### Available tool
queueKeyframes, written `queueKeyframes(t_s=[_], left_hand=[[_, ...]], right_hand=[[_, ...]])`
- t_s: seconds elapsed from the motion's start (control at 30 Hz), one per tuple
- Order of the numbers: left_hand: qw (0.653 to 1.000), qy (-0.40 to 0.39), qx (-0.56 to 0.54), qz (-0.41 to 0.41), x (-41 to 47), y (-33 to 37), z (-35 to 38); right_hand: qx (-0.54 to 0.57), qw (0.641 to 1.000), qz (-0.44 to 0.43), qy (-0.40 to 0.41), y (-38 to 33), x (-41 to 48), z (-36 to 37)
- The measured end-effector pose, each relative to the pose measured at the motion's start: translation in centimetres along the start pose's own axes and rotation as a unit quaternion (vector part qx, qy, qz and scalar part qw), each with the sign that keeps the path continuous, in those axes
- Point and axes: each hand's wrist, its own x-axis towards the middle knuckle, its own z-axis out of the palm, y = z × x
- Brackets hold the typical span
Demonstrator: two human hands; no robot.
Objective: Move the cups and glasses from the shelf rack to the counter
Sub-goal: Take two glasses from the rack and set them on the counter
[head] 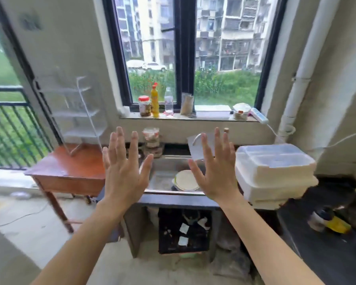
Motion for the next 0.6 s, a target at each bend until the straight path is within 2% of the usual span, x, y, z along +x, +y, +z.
queueKeyframes(t_s=[0.17, 0.33, 0.6], left_hand=[[0.996, 0.015, 0.068, -0.064, 2.1, -10.5, -0.9], [0.989, 0.017, 0.09, -0.12, 4.4, -18.8, 1.2], [0.983, -0.001, 0.126, -0.136, 17.2, -29.7, 7.3]], right_hand=[[0.042, 0.997, -0.052, -0.035, -7.0, 5.5, 9.1], [0.093, 0.989, -0.09, -0.075, -11.2, 10.1, 19.1], [0.154, 0.979, -0.105, -0.085, -14.5, 23.2, 33.5]])
